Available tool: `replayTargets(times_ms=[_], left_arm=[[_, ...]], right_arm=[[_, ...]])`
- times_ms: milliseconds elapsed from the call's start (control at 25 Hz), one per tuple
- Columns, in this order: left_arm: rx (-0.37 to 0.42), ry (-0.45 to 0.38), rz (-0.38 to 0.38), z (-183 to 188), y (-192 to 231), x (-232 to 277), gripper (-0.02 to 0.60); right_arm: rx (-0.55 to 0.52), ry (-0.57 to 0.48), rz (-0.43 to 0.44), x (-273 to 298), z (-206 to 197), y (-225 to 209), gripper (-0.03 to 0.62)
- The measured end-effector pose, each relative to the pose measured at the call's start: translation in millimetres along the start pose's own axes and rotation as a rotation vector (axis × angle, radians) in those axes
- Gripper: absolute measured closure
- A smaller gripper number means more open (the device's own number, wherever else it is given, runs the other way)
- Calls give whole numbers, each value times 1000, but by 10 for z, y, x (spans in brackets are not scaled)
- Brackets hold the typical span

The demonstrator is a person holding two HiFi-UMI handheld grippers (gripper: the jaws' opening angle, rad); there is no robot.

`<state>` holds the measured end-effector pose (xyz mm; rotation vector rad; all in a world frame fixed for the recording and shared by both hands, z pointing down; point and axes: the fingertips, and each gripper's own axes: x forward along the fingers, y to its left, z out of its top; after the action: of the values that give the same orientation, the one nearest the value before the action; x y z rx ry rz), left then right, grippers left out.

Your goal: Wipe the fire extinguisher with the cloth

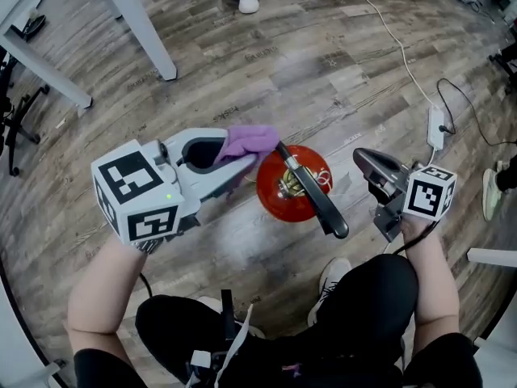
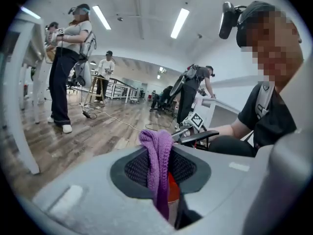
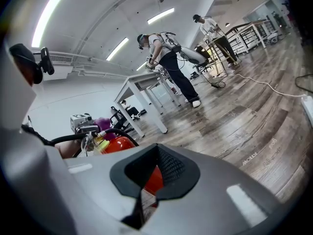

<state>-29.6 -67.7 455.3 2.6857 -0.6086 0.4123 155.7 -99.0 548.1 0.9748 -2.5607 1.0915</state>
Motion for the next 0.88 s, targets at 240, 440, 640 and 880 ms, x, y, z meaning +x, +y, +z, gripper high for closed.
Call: replayTargets(times_ms=[240,440,640,880], left_arm=[[-114,-72,-43,-253,-272,53,505],[-64,-68,-33,-292,-446,77,505],[0,-67,-35,-352,-613,45,505],[144,-11,-96,-421,-920,100,508]], right_arm=[[5,6,6,85,-15,45,589],[4,3,13,96,1,56,589],[15,1,8,103,-11,40,589],[19,12,15,140,-26,32,589]])
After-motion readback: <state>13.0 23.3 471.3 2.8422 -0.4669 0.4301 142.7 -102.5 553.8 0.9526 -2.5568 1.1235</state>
